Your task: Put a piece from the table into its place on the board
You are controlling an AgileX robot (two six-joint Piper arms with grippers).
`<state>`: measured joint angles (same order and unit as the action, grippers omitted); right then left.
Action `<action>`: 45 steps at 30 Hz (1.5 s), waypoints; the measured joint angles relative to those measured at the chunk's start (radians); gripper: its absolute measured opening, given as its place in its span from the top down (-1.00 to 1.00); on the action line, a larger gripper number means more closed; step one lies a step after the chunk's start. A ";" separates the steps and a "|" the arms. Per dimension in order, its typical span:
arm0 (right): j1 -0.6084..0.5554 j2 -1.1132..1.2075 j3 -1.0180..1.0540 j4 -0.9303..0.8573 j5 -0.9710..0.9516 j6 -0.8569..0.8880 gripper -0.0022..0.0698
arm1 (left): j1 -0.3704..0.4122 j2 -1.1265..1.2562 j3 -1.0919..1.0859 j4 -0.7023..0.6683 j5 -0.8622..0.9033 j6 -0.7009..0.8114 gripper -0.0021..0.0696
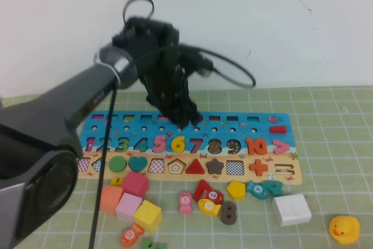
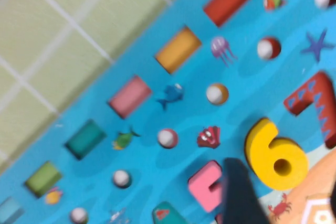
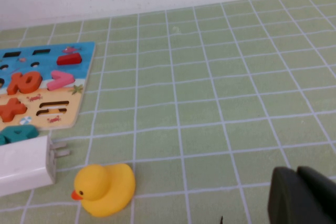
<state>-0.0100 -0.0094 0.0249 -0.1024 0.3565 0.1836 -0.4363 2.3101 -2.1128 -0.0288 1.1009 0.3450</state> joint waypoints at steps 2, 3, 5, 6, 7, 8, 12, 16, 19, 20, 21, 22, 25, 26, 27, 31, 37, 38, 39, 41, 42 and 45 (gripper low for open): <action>0.000 0.000 0.000 0.000 0.000 0.000 0.94 | 0.000 -0.027 -0.012 0.002 0.004 -0.016 0.18; 0.000 0.000 0.000 0.000 0.000 0.000 0.94 | 0.000 -0.041 -0.013 0.002 0.006 -0.018 0.38; 0.000 0.000 0.000 0.000 0.000 0.000 0.94 | 0.000 -0.066 -0.014 0.004 0.021 -0.025 0.67; 0.000 0.000 0.000 0.000 0.000 0.000 0.94 | 0.000 -0.076 -0.014 0.004 0.033 -0.027 0.76; 0.000 0.000 0.000 0.000 0.000 0.000 0.94 | 0.000 -0.084 -0.014 0.006 0.046 -0.029 0.82; 0.000 0.000 0.000 0.000 0.000 0.000 0.94 | 0.000 -0.091 -0.014 0.006 0.059 -0.029 0.86; 0.000 0.000 0.000 0.000 0.000 0.000 0.94 | 0.000 -0.139 -0.002 -0.009 0.093 -0.029 0.92; 0.000 0.000 0.000 0.000 0.000 0.000 0.94 | 0.000 -0.257 0.089 -0.038 0.060 -0.029 0.94; 0.000 0.000 0.000 0.000 0.000 0.000 0.94 | -0.006 -0.381 0.224 -0.038 -0.016 -0.031 0.94; 0.000 0.000 0.000 0.000 0.000 0.000 0.94 | -0.006 -0.420 0.267 -0.040 -0.041 -0.035 0.94; 0.000 0.000 0.000 0.000 0.000 0.000 0.94 | -0.007 -0.470 0.323 -0.047 -0.072 -0.039 0.94; 0.000 0.000 0.000 0.000 0.000 0.000 0.94 | -0.009 -0.520 0.382 -0.055 -0.101 -0.042 0.94; 0.000 0.000 0.000 0.000 0.000 0.000 0.94 | -0.009 -0.671 0.550 -0.083 -0.184 -0.053 0.94; 0.000 0.000 0.000 0.000 0.000 0.000 0.94 | -0.009 -0.710 0.608 -0.091 -0.205 -0.052 0.94; 0.000 0.000 0.000 0.000 0.000 0.000 0.94 | -0.009 -0.759 0.664 -0.099 -0.229 -0.055 0.94; 0.000 0.000 0.000 0.000 0.000 0.000 0.94 | -0.009 -0.937 0.853 -0.109 -0.309 -0.074 0.94; 0.000 0.000 0.000 0.000 0.000 0.000 0.94 | -0.009 -1.182 1.084 -0.109 -0.350 -0.104 0.94; 0.000 0.000 0.000 0.000 0.000 0.000 0.94 | -0.009 -1.215 1.111 -0.109 -0.350 -0.113 0.94; 0.000 0.000 0.000 0.000 0.000 0.000 0.94 | -0.009 -1.255 1.143 -0.107 -0.352 -0.126 0.94; 0.000 0.000 0.000 0.000 0.000 0.000 0.94 | -0.009 -1.329 1.196 -0.100 -0.352 -0.156 0.94; 0.000 0.000 0.000 0.000 0.000 0.000 0.94 | -0.009 -1.372 1.224 -0.098 -0.352 -0.173 0.94; 0.000 0.000 0.000 0.000 0.000 0.000 0.94 | -0.009 -1.505 1.296 -0.086 -0.352 -0.207 0.94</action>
<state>-0.0100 -0.0094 0.0249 -0.1024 0.3565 0.1836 -0.4450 0.8054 -0.8171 -0.1151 0.7486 0.1380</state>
